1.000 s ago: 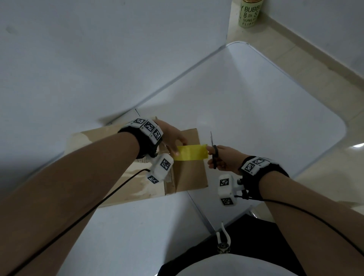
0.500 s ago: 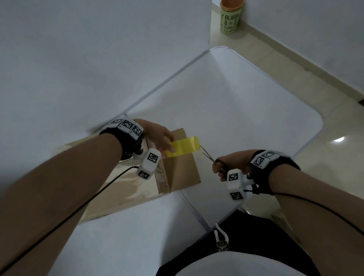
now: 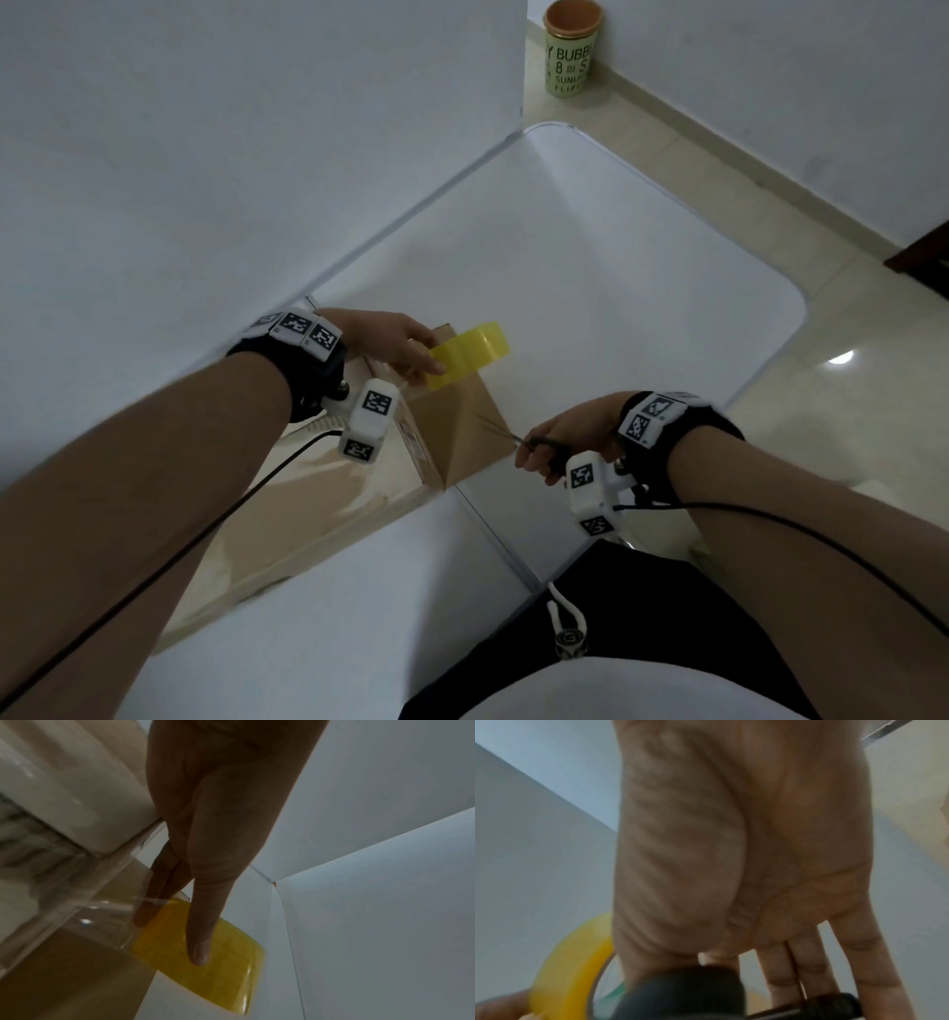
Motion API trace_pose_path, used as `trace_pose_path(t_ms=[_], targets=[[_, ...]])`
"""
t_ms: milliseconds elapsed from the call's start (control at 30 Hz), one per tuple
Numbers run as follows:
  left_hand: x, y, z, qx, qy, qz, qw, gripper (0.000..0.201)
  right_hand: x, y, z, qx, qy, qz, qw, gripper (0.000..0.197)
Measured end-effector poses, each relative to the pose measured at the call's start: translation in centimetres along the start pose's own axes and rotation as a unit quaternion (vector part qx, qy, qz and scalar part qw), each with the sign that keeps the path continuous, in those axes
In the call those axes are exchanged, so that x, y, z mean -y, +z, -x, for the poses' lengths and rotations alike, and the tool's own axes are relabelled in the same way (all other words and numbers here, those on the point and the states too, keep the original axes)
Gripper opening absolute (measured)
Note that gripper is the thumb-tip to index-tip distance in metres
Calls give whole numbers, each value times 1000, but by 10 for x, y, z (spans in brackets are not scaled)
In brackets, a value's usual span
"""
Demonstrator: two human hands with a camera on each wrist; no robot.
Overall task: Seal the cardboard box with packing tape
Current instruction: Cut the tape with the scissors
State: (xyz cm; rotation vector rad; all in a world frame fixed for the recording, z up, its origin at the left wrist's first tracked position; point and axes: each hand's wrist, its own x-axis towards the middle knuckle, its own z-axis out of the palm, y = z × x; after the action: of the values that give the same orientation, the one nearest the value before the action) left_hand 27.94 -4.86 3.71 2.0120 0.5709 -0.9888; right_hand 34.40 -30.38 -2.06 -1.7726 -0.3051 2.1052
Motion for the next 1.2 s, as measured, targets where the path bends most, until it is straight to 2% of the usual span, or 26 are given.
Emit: trace_pose_path(t_ms=[33,133,233,333,600,1033,1200], targets=[[0,0,0,-2,3,5,1000,36,5,4,0,-3,-3,-11,1000,6],[-2,0,1,-7,4,21,1000,36,26,15,-6,3,-22,-32,999,26],[-2,1,2,-11,6,28,1000,38,45,26,-10,-3,-58,-33,998,30],[-1,2,1,-12,9,28,999,38,52,34,-14,-13,-71,-35,997,42],[0,2,2,-30,20,15,999,38,60,41,-17,-48,-140,-55,987,14],[2,-1,-5,-43,20,6,999,36,62,29,-18,-30,-147,-47,988,16],[5,0,-6,-47,21,36,998,37,68,25,-11,-7,-142,-15,990,17]])
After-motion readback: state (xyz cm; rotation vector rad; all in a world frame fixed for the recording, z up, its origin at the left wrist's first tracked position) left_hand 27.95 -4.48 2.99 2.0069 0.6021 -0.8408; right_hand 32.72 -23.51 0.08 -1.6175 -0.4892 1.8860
